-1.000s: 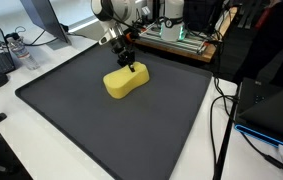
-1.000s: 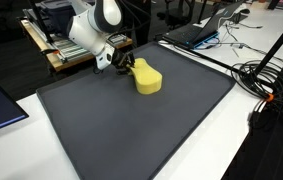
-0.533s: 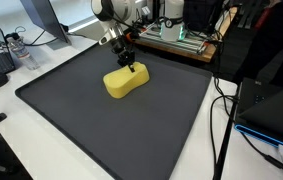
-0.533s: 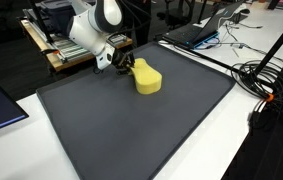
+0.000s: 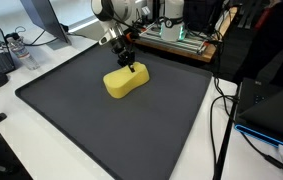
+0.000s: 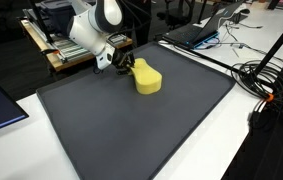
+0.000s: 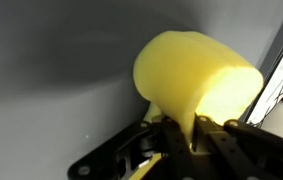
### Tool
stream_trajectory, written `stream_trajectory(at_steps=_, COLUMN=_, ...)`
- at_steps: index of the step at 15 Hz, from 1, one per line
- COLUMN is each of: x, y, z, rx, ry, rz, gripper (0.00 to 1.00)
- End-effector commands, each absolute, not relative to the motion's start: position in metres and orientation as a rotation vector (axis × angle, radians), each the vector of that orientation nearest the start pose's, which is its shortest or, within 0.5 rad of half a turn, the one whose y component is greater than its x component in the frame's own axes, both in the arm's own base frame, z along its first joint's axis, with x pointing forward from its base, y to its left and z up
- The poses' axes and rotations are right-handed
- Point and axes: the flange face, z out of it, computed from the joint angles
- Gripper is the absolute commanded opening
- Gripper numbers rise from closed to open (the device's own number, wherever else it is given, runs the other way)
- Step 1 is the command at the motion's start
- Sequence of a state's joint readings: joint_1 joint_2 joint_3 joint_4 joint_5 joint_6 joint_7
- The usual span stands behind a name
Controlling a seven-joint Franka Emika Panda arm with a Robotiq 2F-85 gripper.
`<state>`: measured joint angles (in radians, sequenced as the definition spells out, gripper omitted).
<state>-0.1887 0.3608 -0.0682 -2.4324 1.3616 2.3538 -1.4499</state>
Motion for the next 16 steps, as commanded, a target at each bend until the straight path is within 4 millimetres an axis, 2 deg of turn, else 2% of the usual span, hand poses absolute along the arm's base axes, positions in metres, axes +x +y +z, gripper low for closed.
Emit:
stream_trajectory(at_steps=1, x=0.4258, y=-0.1023, z=0.1300, rx=-2.440, ry=0.023, rz=-0.362, gripper=0.03)
stream_trajectory(at_steps=10, x=0.4261, y=-0.1007, z=0.1309, rx=-2.445, ry=0.008, rz=-0.347, gripper=0.03)
stream_trajectory(at_steps=11, x=0.4258, y=-0.1005, z=0.1310, rx=-2.441, ry=0.004, rz=-0.344, gripper=0.36)
stream_trajectory(at_steps=13, x=0.4260, y=-0.1007, z=0.1316, rx=-2.446, ry=0.003, rz=-0.342, gripper=0.43)
stream_trajectory(at_steps=16, x=0.4263, y=-0.1011, z=0.1322, rx=-2.447, ry=0.001, rz=-0.341, gripper=0.63)
